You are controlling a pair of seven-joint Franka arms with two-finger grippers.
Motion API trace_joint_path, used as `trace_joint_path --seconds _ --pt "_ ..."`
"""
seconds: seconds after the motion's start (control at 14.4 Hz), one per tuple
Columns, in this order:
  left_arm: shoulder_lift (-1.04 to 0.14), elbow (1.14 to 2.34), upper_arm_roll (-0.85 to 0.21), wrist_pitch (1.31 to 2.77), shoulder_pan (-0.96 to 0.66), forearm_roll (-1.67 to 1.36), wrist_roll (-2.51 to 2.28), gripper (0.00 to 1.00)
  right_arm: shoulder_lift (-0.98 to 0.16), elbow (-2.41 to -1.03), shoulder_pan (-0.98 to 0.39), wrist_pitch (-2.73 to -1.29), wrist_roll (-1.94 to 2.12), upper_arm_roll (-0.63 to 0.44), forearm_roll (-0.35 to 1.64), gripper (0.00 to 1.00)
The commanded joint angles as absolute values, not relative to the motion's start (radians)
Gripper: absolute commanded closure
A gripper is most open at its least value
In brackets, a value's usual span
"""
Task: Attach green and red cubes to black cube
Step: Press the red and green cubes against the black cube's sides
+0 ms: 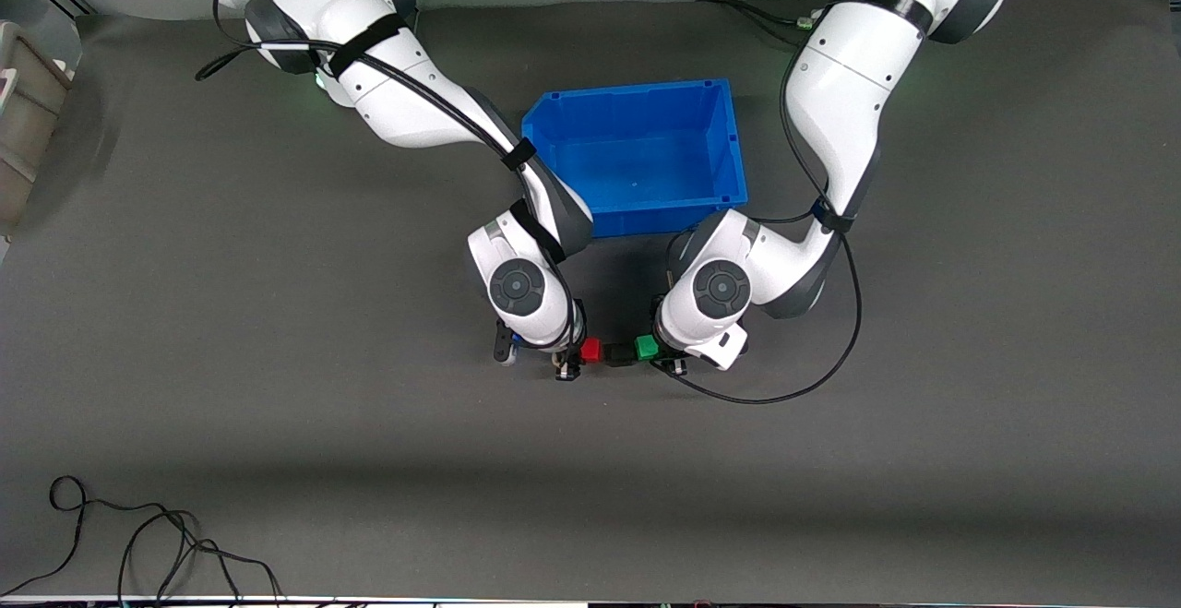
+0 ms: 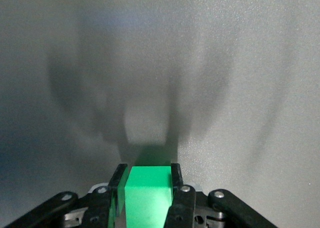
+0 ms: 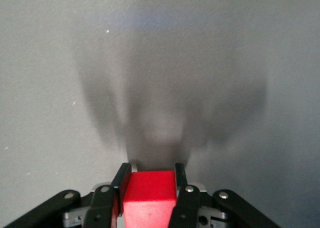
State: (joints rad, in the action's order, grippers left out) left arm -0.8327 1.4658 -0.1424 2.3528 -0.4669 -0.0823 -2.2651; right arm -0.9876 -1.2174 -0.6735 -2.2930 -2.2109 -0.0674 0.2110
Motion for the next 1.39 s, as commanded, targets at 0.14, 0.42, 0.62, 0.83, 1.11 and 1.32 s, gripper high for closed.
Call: trace_joint_path --seconds 0.14,0.42,0.62,0.83,1.11,1.32 --pt "-0.854 1.428 -0.129 2.352 -0.482 -0.063 -2.284 1.00 -1.081 -1.081 -0.676 -2.289 -2.256 -0.081 0.189 1.00" --pt "-0.854 1.428 -0.127 2.352 -0.482 -0.060 -2.284 1.00 -1.080 -1.081 -0.684 -2.289 -2.260 -0.081 0.189 1.00" --pt "-0.854 1.427 -0.127 2.352 -0.483 -0.026 -2.283 0.53 -1.080 -1.091 -0.689 -2.287 -2.256 -0.081 0.163 1.00" --pt "-0.854 1.425 -0.127 2.352 -0.480 0.002 -2.275 0.14 -1.078 -1.094 -0.690 -2.286 -2.256 -0.080 0.143 1.00" --pt "-0.844 1.414 -0.129 2.350 -0.476 -0.002 -2.275 0.00 -1.078 -1.094 -0.690 -2.286 -2.255 -0.080 0.143 1.00" --pt "-0.848 1.405 -0.129 2.344 -0.477 -0.006 -2.276 0.08 -1.078 -1.094 -0.690 -2.284 -2.255 -0.080 0.143 1.00"
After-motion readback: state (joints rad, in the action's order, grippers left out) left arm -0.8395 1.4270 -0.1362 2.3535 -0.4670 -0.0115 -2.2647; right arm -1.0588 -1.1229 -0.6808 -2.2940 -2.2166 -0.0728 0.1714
